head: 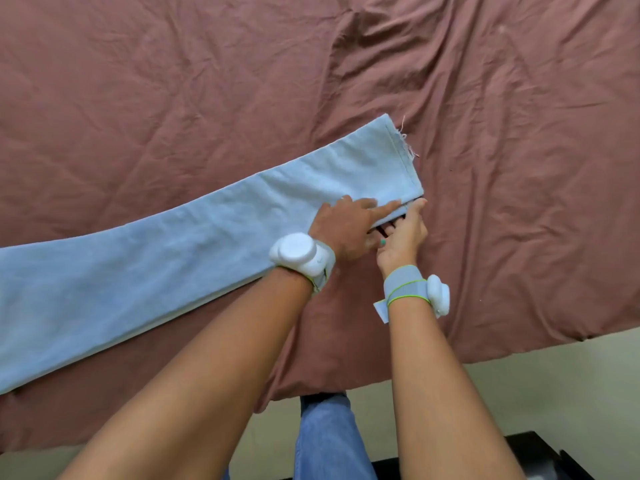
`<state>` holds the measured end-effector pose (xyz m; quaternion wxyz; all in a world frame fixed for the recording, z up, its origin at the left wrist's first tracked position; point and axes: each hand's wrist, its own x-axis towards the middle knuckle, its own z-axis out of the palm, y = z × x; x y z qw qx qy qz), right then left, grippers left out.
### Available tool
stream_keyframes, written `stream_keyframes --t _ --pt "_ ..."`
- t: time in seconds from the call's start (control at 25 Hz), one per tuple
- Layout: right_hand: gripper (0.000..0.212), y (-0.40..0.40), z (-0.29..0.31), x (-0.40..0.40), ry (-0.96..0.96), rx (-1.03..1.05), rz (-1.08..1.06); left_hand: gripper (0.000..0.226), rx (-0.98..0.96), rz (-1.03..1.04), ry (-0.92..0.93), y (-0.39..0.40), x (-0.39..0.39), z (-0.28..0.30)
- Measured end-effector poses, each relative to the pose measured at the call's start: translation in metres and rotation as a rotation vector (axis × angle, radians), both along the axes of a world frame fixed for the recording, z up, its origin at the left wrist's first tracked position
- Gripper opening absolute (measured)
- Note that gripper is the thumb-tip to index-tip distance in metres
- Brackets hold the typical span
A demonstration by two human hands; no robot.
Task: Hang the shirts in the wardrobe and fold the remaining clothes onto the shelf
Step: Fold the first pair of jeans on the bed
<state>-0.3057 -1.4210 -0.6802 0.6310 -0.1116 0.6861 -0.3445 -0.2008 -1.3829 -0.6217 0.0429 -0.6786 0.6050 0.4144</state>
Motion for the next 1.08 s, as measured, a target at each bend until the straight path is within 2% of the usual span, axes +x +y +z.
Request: stream_keyframes --t 0.08,0.16,0.24,0.36,0.52,0.64,0.72,0.88,0.96,1.08 --pt "0.038 -0.007 0.003 -0.002 -0.017 -0.011 -0.036 0.053 -0.091 0.164 -0.018 0.006 -0.006 -0.006" --pt "0.034 -0.015 0.003 0.0 0.064 -0.028 0.065 0.047 -0.161 0.278 -0.184 0.015 -0.001 -0.013" --pt "0.034 -0.021 0.002 0.003 0.222 -0.113 0.16 0.046 -0.085 0.197 -0.343 0.026 0.009 -0.022" --pt "0.019 -0.029 0.001 0.005 0.409 -0.248 0.212 0.033 -0.175 0.091 -0.502 0.042 0.014 -0.034" --pt "0.007 -0.042 0.006 0.003 0.676 -0.37 0.302 0.027 -0.277 -0.082 -0.575 0.045 0.013 -0.032" --pt "0.004 -0.035 0.005 0.001 0.687 -0.336 0.288 0.03 -0.393 -0.088 -0.501 0.044 0.012 -0.026" --pt "0.01 -0.028 -0.001 -0.001 0.696 -0.302 0.239 0.028 -0.409 -0.022 -0.463 0.051 0.013 -0.03" --pt "0.045 -0.003 -0.002 0.011 0.709 -0.176 0.231 0.067 -0.342 0.151 -0.452 0.075 0.022 -0.046" --pt "0.052 0.021 0.004 0.025 0.553 -0.061 0.197 0.072 -0.277 0.255 -0.553 0.097 0.021 -0.045" --pt "0.033 0.04 0.0 0.037 0.379 -0.023 0.236 0.061 -0.164 0.342 -0.632 0.131 0.023 -0.047"
